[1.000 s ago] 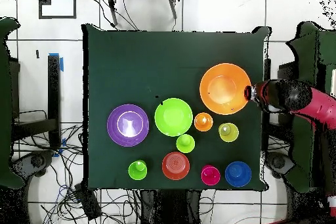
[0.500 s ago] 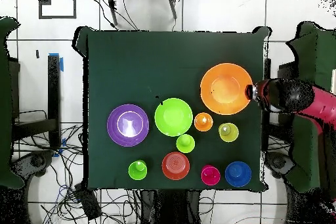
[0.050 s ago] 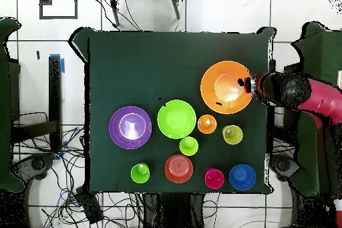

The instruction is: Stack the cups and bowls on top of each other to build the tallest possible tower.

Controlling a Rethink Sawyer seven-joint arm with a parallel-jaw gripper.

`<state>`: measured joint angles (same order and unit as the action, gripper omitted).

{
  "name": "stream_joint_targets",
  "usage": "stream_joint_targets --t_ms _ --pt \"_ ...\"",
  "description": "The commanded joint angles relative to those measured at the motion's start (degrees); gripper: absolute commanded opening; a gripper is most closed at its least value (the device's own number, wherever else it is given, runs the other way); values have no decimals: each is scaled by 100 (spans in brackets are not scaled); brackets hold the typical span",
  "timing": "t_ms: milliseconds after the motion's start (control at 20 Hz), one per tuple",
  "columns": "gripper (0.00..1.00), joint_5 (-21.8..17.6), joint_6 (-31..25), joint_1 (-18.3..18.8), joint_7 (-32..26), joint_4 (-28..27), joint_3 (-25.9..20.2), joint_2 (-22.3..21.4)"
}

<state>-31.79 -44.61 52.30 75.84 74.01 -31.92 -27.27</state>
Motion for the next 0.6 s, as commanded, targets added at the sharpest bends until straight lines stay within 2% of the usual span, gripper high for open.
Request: stream_joint_targets --t_ms 50,400,600 --pt "0 -211 306 -735 773 25 344 149" --pt "0 -94 403 -1311 1250 -177 734 97" --pt "0 36 319 -1449 1281 -236 882 -44"
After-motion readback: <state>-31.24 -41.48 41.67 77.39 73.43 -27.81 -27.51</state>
